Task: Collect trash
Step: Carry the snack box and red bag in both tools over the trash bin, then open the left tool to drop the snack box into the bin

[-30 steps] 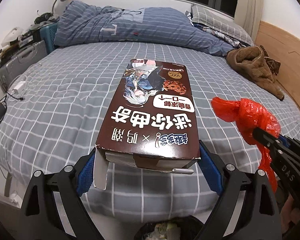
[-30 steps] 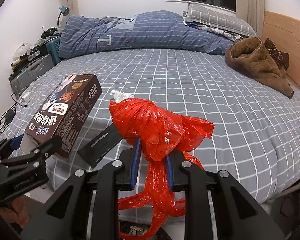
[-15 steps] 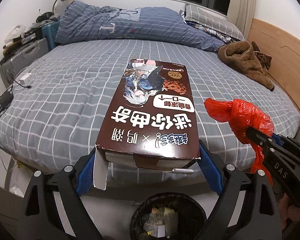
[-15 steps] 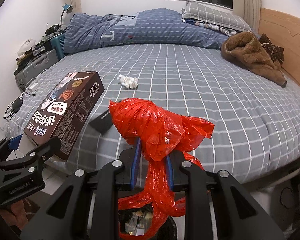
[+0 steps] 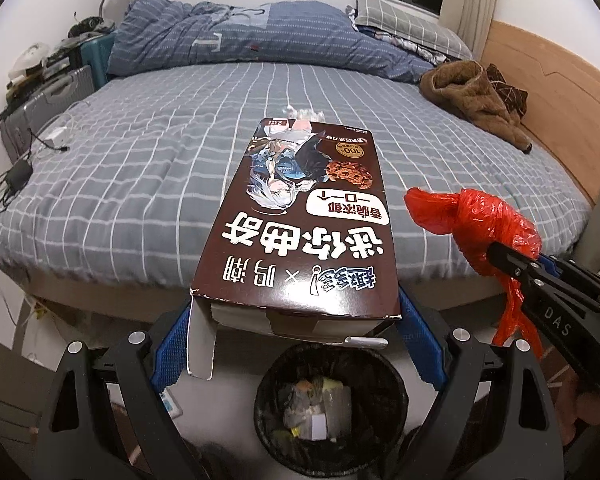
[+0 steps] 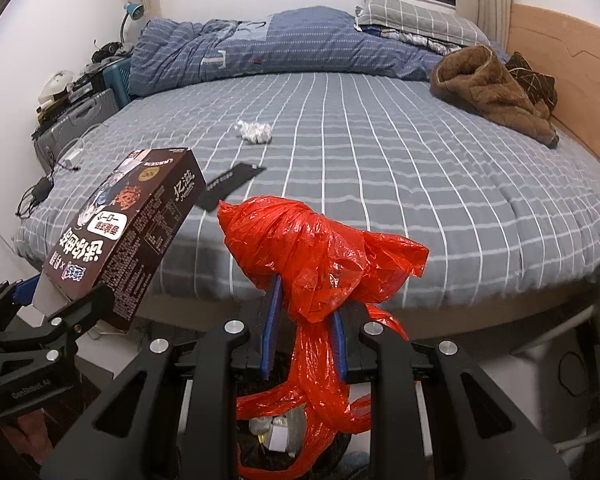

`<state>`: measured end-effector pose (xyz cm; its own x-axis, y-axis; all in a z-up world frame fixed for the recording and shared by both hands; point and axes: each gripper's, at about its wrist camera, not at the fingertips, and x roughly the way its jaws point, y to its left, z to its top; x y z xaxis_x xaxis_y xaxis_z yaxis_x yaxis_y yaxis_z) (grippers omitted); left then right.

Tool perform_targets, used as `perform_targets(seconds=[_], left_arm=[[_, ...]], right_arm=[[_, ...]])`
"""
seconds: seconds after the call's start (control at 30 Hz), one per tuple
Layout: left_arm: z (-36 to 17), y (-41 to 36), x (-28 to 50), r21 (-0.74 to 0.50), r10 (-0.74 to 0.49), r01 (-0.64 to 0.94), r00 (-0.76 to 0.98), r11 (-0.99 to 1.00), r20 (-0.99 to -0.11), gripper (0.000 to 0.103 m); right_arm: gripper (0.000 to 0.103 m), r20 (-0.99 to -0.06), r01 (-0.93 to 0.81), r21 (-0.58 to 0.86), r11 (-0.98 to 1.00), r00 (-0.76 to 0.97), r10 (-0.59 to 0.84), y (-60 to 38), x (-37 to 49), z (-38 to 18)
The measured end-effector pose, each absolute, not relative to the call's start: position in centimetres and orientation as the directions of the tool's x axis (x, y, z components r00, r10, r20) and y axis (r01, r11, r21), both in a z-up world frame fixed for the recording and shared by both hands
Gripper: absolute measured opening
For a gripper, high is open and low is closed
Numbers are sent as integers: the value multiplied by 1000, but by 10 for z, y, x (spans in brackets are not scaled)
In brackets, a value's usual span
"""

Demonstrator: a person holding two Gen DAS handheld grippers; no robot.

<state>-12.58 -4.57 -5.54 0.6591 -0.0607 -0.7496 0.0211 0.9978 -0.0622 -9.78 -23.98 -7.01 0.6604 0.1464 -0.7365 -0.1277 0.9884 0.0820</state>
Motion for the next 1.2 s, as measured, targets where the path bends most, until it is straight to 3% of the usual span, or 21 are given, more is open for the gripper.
perform_targets(seconds=[0.57,1.2], left_arm=[[-86,-41,-182,-31,-20,-10,555,999,-832,88],[-150,-86,-164,9,-24,75,423,997,-906,88]], right_arm=[[21,-814,-120,86,989,564,139,-242,-153,-105],[21,-876,-19,55,998,479,58,-298,-163,-150]])
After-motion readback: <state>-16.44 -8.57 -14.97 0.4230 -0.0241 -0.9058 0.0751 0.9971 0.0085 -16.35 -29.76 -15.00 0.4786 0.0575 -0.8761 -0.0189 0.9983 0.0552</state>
